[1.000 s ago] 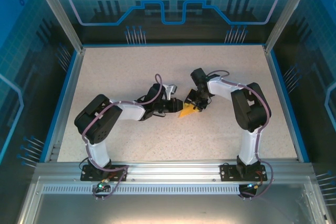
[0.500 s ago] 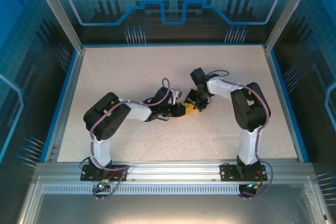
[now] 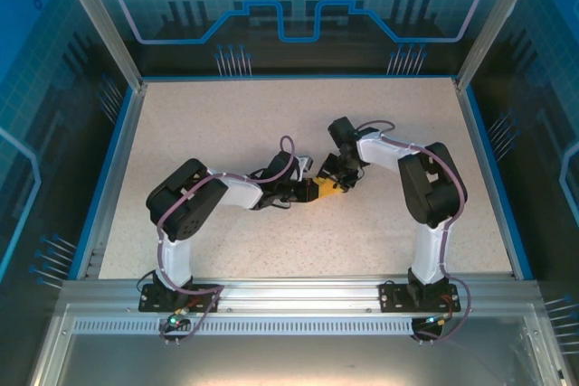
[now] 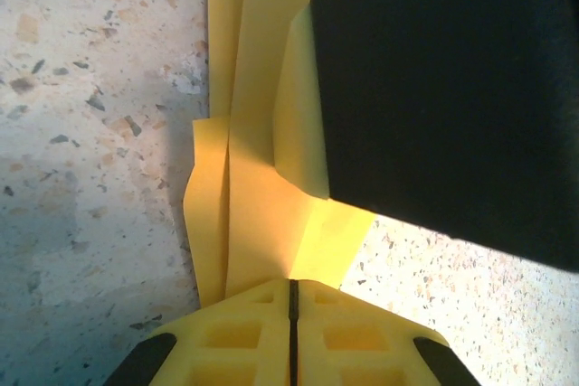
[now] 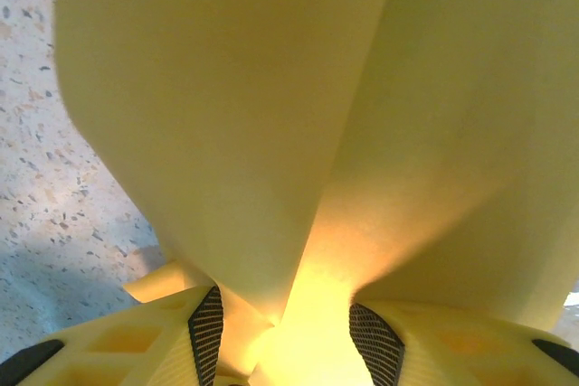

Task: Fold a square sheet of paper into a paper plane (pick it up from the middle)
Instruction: Fourth fold the wing at the center of the table.

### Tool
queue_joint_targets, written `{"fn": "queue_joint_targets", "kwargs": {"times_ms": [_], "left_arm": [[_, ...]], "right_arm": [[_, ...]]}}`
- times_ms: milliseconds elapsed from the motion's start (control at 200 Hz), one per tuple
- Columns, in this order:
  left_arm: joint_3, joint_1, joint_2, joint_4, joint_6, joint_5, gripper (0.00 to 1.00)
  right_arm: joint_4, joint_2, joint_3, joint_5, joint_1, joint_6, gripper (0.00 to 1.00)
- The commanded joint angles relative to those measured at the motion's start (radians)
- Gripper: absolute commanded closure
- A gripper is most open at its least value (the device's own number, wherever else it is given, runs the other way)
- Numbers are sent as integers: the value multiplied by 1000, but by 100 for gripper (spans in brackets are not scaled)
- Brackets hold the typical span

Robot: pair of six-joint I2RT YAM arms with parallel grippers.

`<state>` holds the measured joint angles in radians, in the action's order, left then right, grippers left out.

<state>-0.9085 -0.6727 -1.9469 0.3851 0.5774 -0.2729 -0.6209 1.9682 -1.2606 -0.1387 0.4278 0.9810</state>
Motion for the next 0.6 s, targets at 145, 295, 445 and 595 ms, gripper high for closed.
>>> {"fn": "queue_joint_targets", "kwargs": {"times_ms": [145,295,445,595], "left_arm": [[2,-9,-20,-97,-9,37,90],[-2,-13,-21,-123,-11,48,91],[-3,-15,-27,-131,-11,53,91],[-8,-16,-30,-135,-7,53,91]], "right_arm": [[-56,-40,70,89,3,-96,48],[-11,-151,74,68,-14,-148,46],[37,-231,113,80,-44,-193,46],[82,-214,114,32,-67,-284,46]]}}
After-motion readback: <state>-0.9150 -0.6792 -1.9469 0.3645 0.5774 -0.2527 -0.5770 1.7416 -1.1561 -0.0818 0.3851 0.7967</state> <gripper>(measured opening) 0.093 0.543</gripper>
